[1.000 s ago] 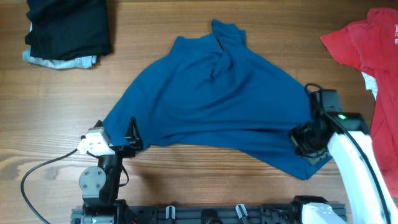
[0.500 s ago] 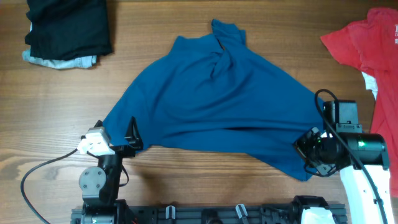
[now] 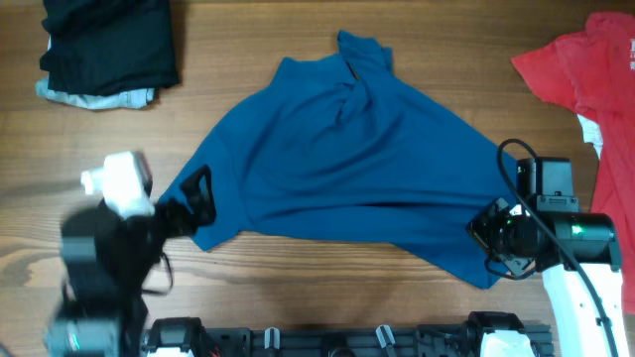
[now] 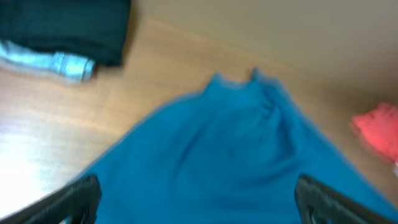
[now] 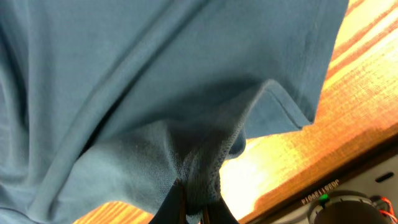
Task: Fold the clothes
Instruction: 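Grasp the left edge of the blue shirt with the left gripper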
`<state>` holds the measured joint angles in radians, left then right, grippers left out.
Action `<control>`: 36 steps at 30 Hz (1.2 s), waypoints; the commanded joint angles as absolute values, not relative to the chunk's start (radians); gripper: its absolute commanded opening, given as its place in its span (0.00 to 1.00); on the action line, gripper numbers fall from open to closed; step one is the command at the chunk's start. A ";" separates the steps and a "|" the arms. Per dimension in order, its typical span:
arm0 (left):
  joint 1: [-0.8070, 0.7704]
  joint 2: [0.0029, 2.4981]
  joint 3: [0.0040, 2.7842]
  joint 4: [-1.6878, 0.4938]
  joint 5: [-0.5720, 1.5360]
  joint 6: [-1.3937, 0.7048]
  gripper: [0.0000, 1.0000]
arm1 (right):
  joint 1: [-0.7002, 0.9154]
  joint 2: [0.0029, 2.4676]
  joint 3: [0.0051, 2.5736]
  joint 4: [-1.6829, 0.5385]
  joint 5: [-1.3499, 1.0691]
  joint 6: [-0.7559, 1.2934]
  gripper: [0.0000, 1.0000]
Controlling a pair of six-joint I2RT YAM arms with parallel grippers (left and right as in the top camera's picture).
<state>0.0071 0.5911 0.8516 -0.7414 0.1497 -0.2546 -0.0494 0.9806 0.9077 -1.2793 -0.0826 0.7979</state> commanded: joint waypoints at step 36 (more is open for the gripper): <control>0.168 1.671 0.965 -0.965 -0.034 -0.550 1.00 | -0.050 0.971 0.917 -1.298 -0.107 0.759 0.06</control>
<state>0.1646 1.6630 0.9913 -0.9943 -0.0692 -0.5884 -0.0494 0.9802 0.9077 -1.3010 -0.0975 0.7719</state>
